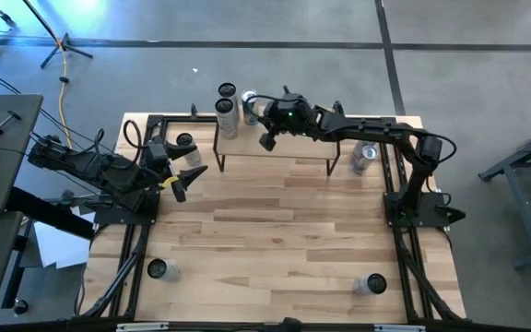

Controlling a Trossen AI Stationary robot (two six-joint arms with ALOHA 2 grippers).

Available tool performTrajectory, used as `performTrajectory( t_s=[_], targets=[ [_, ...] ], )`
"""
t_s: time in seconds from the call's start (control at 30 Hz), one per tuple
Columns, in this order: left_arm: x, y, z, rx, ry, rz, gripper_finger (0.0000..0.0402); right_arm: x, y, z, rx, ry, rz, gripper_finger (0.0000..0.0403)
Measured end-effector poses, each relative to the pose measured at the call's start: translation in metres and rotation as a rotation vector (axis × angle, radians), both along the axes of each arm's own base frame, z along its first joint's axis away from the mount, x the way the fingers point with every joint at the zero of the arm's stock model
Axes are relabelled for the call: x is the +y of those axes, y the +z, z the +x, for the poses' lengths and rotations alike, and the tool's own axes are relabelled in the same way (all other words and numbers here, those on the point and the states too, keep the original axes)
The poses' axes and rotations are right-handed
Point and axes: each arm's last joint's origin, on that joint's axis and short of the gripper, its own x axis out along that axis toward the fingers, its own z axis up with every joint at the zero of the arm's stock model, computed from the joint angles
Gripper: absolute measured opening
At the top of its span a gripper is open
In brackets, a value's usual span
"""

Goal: Place canned beverage on shelf
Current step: Put the left blue soda can on the shelf, then put the blue soda can on the shelf

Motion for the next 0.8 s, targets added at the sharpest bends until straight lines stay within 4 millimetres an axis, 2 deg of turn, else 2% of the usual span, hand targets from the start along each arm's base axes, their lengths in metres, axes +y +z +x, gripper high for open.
performTrajectory(
  t_s=[0.27,0.8],
  targets=[
    [0.000,0.000,0.000,0.001,0.000,0.000,0.0296,-0.015,-0.003,-0.005,0.043,-0.161,-0.090,0.0000],
    [0.000,0.000,0.000,0.001,0.000,0.000,0.0296,-0.021,0.004,0.000,-0.074,-0.123,-0.103,0.0000]
  ],
)
